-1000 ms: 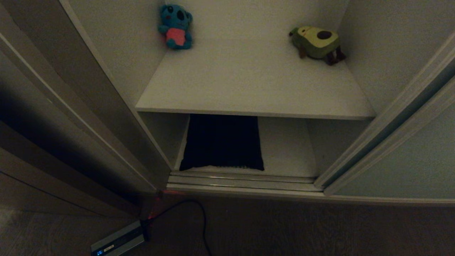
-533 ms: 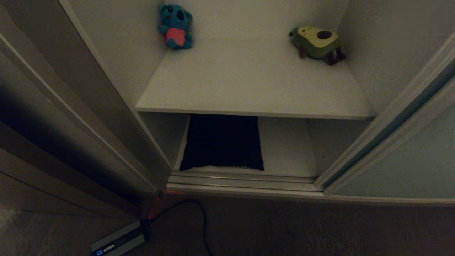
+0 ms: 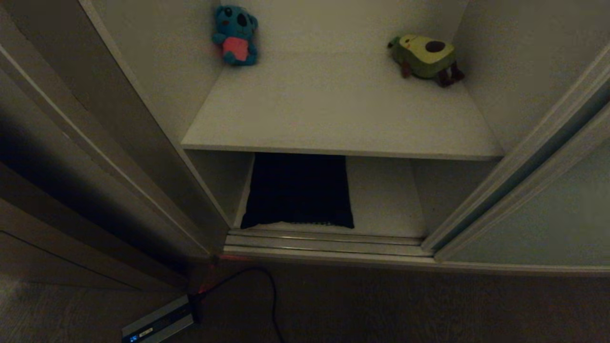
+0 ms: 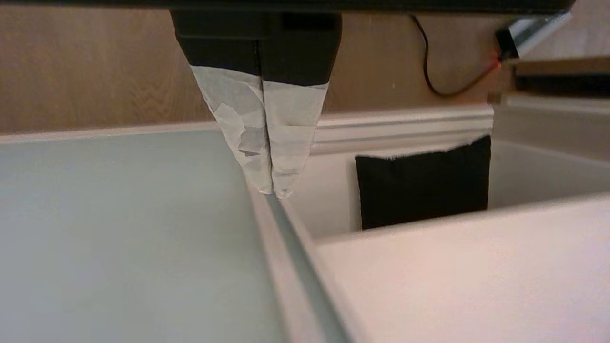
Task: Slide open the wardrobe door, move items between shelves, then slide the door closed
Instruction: Close the door
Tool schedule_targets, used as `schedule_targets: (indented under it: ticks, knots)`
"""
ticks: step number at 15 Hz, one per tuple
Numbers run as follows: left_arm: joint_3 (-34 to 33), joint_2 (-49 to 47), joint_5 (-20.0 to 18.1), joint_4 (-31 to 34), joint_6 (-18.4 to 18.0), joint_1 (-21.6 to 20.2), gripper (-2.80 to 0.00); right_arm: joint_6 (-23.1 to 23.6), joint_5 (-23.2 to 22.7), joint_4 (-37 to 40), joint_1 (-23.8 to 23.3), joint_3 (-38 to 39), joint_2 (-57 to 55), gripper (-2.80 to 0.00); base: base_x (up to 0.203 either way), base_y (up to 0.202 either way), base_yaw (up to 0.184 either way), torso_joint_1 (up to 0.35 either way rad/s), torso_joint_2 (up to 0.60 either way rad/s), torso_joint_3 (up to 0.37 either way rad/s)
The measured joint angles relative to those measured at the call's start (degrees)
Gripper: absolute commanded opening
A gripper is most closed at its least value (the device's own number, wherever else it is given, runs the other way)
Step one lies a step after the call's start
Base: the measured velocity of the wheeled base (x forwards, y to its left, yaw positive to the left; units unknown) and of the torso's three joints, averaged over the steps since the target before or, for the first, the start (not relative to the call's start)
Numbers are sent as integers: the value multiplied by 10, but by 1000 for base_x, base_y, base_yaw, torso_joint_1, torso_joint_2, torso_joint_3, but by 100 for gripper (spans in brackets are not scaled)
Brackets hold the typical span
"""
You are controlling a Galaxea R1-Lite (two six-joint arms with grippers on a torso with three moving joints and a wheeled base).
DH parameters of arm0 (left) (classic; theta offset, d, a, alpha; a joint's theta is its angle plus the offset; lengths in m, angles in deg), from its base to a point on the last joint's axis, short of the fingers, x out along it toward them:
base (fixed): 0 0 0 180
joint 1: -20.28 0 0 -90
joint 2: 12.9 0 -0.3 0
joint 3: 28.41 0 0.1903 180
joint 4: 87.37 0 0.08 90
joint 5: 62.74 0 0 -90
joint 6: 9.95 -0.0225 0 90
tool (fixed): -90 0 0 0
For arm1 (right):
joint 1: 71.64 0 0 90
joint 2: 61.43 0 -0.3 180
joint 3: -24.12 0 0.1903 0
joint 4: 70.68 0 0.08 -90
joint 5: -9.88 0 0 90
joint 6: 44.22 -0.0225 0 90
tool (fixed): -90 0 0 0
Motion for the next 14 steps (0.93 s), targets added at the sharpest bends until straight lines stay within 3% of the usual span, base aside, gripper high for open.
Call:
schedule_targets:
  ticks: [6,14]
  knots:
    - [0,0,0,0,0,0,-280,-3,1,-33,7,-4,-41,-280,0,0,0,0,0,0]
    - [0,0,0,0,0,0,-280,-4,36,-92,53,-7,-78,-280,0,0,0,0,0,0]
